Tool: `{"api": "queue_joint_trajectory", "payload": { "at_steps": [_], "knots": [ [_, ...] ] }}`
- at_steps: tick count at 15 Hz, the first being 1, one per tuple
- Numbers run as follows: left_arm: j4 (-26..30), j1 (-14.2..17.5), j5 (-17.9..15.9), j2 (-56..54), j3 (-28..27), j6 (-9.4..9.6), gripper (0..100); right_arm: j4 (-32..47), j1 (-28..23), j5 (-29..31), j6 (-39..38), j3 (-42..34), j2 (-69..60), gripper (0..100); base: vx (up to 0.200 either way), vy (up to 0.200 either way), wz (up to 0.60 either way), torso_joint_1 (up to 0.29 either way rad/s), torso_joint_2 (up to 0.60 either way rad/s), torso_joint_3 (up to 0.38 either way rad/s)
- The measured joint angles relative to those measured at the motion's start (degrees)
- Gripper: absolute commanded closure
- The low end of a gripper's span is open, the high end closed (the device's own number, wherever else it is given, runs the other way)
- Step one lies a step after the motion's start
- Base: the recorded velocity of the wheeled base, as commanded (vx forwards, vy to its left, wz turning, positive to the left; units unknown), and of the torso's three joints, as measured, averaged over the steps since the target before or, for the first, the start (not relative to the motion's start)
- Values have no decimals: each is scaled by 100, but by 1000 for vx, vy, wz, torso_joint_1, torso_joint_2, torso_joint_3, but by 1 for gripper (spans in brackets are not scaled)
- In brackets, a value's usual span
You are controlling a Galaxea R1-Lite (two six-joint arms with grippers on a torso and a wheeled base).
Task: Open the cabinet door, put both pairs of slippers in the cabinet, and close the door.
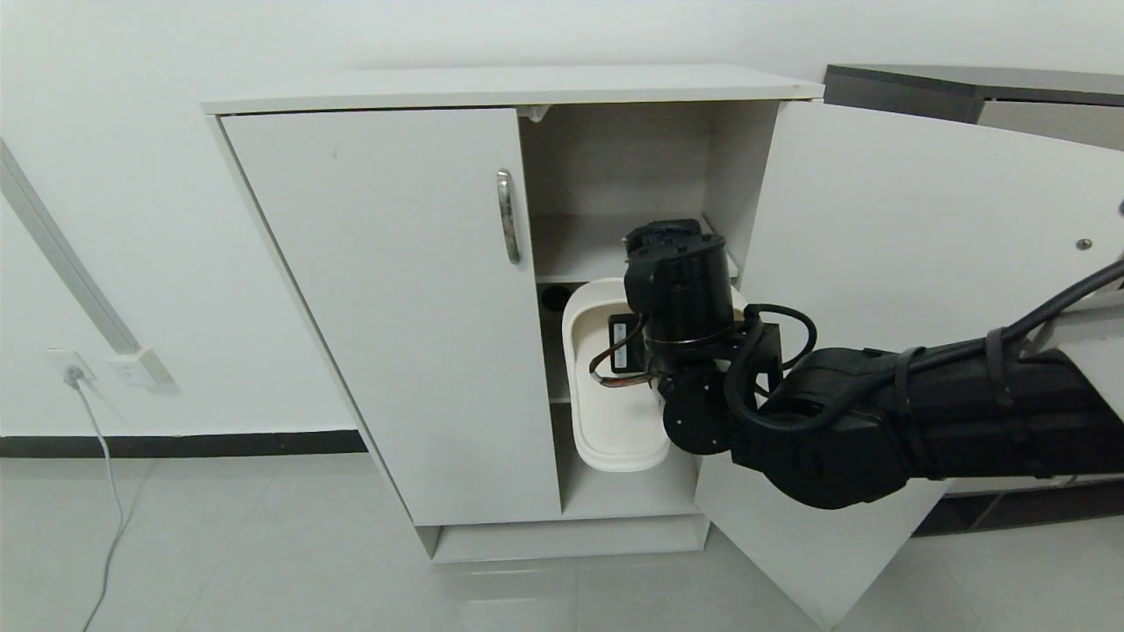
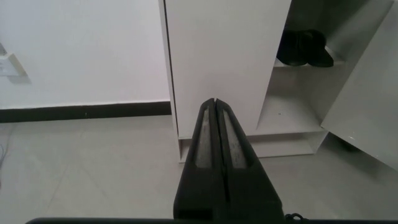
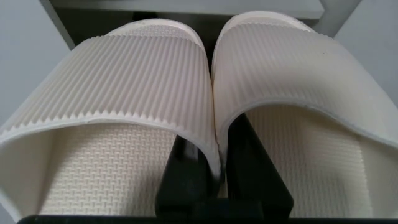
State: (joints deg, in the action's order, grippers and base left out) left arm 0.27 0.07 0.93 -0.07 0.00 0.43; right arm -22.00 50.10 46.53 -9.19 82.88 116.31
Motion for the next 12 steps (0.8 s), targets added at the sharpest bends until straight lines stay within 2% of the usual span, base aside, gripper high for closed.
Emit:
{"api": "queue_joint_trajectory", "payload": {
  "at_steps": [2, 12],
  "knots": [
    [-2, 0, -4, 0, 0, -7, 100, 0, -16, -26, 28, 49, 0, 100, 0, 0, 0, 0, 0, 0],
    [2, 0, -33, 0, 0, -10, 100, -2, -38, -52, 117, 99, -49, 100, 200, 0, 0, 1, 4, 3]
  ]
}}
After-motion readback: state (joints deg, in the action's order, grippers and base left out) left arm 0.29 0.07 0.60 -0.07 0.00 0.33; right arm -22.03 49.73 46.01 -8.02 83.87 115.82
